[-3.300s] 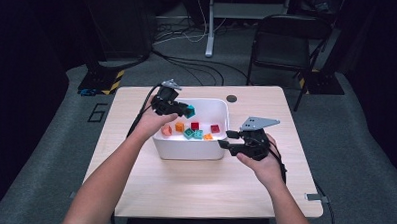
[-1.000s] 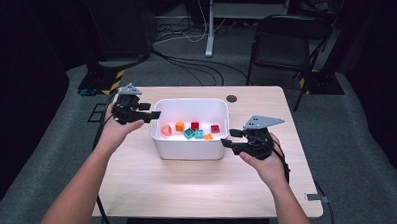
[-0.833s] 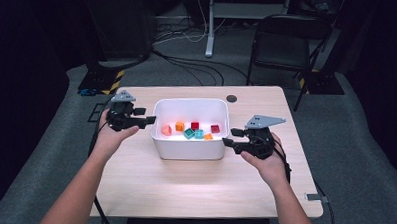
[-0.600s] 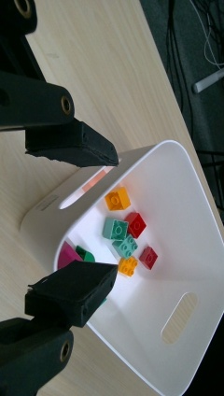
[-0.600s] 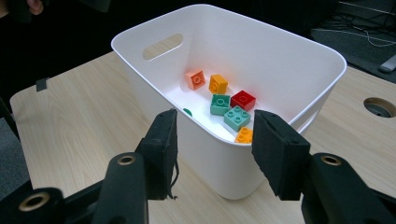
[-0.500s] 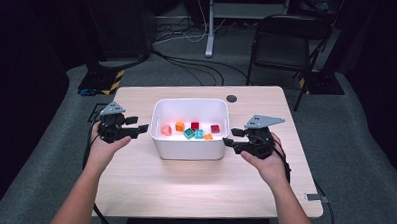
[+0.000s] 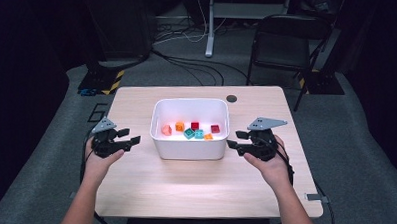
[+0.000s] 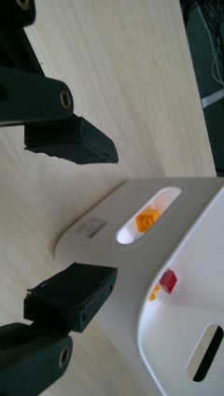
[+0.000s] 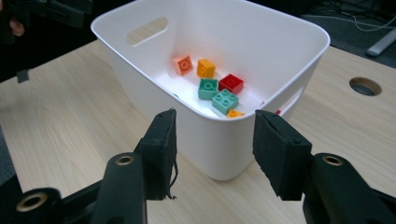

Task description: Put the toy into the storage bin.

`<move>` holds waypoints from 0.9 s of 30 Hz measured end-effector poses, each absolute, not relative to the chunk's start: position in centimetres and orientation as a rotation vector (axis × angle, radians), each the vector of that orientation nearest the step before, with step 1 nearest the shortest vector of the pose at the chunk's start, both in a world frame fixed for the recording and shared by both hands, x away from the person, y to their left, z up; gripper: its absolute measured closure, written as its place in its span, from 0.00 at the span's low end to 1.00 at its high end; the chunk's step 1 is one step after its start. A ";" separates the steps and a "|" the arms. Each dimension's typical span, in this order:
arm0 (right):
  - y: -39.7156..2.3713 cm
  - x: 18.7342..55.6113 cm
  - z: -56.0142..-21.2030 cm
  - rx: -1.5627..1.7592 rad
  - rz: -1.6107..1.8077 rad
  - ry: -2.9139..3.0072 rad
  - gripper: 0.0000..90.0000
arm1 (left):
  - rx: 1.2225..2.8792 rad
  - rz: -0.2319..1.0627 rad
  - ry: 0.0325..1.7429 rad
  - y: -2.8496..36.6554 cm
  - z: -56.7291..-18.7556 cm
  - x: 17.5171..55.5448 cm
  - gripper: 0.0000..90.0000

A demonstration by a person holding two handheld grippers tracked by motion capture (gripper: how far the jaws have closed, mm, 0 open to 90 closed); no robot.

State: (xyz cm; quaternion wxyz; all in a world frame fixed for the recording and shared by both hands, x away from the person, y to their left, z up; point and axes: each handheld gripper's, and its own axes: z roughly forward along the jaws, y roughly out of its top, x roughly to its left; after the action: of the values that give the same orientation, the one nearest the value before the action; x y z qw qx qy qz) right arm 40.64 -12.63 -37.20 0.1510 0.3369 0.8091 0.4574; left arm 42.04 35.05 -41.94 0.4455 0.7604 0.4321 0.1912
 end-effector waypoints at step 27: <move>-17.0 41.1 -46.1 1.223 1.168 2.157 0.43 | 1.863 0.495 1.209 38.5 -48.1 42.3 0.36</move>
State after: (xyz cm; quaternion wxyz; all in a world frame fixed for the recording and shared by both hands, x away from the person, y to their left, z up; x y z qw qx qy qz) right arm 41.07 -16.95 -46.10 0.1993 0.4372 0.7712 0.4176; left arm 42.33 38.46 -48.05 0.4197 0.7431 0.4822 0.1975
